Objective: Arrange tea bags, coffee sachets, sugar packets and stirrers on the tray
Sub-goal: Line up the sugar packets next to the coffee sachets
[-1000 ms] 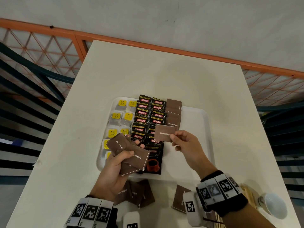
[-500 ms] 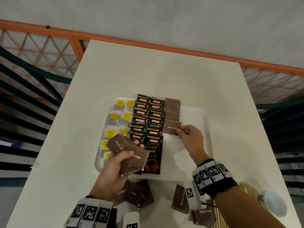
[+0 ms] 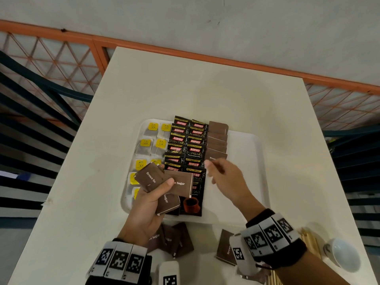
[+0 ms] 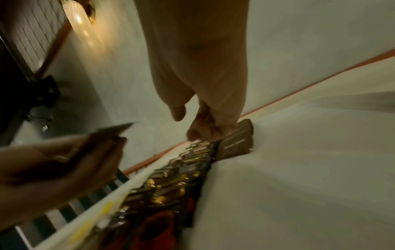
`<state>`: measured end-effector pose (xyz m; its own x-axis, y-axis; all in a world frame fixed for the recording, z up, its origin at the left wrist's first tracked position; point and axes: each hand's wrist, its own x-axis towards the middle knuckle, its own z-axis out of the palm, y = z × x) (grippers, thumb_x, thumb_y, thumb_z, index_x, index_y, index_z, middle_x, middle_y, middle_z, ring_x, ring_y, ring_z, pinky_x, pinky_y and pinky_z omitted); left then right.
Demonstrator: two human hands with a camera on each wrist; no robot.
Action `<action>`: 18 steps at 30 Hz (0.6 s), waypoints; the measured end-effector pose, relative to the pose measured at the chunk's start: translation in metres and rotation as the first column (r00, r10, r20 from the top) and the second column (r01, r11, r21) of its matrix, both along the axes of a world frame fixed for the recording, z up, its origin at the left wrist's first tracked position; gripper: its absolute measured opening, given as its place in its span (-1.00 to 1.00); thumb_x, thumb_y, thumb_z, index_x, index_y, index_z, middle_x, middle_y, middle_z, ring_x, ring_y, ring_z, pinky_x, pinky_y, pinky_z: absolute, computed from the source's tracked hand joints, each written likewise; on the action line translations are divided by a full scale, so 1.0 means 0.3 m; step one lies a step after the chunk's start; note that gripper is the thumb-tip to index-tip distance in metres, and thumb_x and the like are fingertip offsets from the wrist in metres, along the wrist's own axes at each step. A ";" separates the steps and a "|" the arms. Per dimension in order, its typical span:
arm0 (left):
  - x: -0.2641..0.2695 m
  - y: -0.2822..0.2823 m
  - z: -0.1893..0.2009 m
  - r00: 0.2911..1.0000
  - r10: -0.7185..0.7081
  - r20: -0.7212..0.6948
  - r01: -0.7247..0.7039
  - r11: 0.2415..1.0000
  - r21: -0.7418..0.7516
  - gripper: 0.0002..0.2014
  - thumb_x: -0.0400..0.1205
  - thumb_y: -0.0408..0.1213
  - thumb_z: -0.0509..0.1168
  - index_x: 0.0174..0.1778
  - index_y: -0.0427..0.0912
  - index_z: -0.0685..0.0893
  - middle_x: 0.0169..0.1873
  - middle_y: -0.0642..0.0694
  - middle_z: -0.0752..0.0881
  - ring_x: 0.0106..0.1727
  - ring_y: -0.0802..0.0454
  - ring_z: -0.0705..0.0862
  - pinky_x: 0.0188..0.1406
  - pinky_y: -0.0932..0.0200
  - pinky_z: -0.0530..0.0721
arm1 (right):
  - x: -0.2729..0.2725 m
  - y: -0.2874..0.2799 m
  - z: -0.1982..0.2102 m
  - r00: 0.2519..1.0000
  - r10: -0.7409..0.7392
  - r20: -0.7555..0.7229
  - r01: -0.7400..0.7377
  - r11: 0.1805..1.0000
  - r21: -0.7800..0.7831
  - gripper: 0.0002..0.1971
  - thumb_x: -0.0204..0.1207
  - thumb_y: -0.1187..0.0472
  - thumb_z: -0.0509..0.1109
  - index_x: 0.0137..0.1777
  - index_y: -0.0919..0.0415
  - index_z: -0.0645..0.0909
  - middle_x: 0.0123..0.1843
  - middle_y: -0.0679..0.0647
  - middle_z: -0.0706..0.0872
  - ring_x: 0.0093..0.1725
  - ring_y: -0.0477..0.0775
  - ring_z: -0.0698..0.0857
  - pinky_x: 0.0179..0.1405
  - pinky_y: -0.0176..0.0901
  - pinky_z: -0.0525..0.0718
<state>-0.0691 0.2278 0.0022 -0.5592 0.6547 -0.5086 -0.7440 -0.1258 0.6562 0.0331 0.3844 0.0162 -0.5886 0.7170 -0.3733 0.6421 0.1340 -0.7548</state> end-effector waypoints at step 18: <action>0.009 -0.023 -0.010 0.972 -0.073 0.222 0.065 0.997 0.046 -0.70 0.58 -0.39 0.11 -0.12 -0.28 0.78 -0.23 -0.25 0.79 -0.24 -0.09 0.80 -0.20 0.09 0.79 | 0.077 -0.045 0.028 0.973 -0.065 -0.224 0.003 0.964 -0.267 -0.86 0.53 0.30 0.37 0.06 0.23 0.65 -0.39 -0.09 0.68 -0.45 -0.16 0.55 -0.44 -0.37 0.54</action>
